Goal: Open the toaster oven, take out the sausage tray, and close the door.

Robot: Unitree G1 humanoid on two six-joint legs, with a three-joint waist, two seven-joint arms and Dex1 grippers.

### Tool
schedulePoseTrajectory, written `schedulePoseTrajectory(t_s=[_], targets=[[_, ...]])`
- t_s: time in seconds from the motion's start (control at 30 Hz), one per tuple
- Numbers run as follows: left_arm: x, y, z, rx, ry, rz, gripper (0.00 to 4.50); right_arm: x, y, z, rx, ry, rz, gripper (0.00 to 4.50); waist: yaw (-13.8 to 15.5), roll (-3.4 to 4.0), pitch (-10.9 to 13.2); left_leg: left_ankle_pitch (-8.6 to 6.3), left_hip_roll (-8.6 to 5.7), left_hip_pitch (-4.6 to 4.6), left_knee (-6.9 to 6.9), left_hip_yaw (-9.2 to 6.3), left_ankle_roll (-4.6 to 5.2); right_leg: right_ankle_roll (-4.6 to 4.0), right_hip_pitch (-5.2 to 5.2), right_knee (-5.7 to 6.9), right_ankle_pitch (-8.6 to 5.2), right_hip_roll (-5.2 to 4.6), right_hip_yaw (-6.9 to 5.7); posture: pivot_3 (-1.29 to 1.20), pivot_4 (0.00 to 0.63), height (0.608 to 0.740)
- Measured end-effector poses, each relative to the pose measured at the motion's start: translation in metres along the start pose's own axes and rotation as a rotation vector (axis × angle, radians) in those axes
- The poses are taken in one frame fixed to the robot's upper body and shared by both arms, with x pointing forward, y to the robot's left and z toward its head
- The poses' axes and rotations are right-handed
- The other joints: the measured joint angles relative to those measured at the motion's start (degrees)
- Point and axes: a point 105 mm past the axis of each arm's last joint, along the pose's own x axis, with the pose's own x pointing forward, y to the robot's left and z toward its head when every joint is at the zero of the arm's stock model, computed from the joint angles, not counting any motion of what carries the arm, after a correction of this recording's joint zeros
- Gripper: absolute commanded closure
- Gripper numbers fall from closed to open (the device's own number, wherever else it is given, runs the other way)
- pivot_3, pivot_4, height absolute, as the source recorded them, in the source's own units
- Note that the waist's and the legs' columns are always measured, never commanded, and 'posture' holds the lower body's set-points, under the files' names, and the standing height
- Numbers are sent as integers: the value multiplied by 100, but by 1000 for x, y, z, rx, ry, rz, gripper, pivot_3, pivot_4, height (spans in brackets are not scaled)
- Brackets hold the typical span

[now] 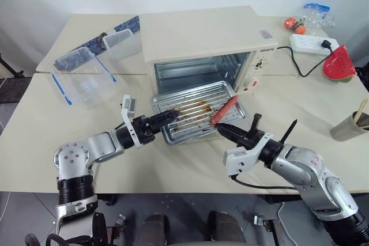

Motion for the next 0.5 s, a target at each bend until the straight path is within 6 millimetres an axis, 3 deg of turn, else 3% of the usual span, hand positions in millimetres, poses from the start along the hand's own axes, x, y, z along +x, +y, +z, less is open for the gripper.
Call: schedulePoseTrajectory(t_s=[0.1, 0.37, 0.5], targets=[[3, 0, -9, -87, 6, -11, 1801, 0, 2, 1, 0, -3, 14, 4500, 3, 0, 0, 0, 0, 2, 0, -3, 0, 0, 0, 0, 0, 0, 6, 0, 150, 740], [0, 3, -7, -212, -43, 13, 4368, 0, 5, 1, 3, -8, 45, 4500, 23, 0, 0, 0, -5, 7, 6, 10, 0, -1, 2, -3, 0, 3, 25, 0, 150, 740], [1, 7, -8, -234, -57, 27, 4438, -1, 2, 2, -3, -17, 55, 4500, 46, -2, -1, 0, -4, 7, 6, 24, 0, -2, 3, -10, 0, 6, 28, 0, 150, 740]])
